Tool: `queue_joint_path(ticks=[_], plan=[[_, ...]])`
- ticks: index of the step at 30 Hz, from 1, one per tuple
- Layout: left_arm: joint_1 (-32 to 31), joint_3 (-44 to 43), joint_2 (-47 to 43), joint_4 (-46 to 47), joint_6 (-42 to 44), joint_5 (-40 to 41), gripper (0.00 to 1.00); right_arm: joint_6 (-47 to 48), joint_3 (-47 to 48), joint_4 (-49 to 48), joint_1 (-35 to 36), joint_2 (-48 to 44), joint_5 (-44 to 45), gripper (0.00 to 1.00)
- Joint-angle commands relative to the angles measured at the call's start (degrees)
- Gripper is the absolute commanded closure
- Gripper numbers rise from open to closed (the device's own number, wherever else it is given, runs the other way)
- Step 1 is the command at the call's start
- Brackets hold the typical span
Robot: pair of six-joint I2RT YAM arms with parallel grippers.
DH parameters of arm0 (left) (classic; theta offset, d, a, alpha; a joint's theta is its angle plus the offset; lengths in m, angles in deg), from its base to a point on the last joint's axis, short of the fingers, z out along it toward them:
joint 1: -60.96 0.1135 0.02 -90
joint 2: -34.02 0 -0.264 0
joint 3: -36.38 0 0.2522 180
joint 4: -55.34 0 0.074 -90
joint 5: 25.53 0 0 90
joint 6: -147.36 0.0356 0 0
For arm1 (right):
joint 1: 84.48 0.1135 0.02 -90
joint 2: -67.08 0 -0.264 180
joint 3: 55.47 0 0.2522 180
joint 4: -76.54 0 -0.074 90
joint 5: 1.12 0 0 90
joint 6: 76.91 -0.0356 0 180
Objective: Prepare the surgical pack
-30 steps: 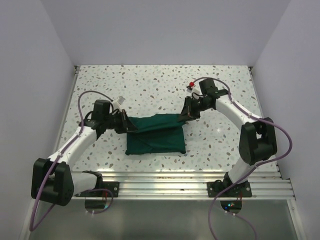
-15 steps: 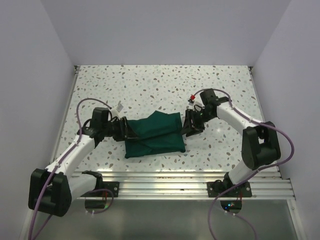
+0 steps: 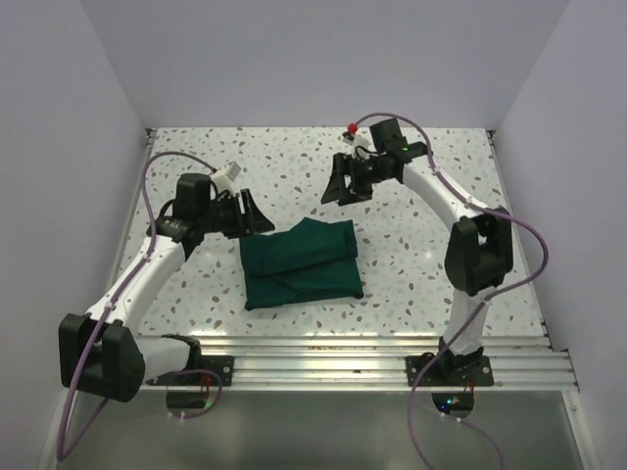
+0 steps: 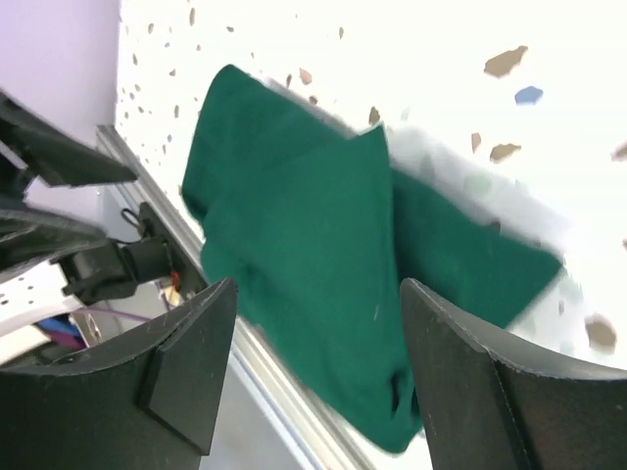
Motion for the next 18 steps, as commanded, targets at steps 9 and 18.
queue_joint_path(ticks=[9,18], plan=[[0.1,-5.1,7.2,2.2,3.2,-1.5,0.43,5.5,15.0,8.3,4.9,17.0,-1.5,0.25],[0.2,-5.8,9.8,2.1,3.8,-2.5,0.43,5.0,15.1,7.8,5.9,20.3,-2.6,0.27]])
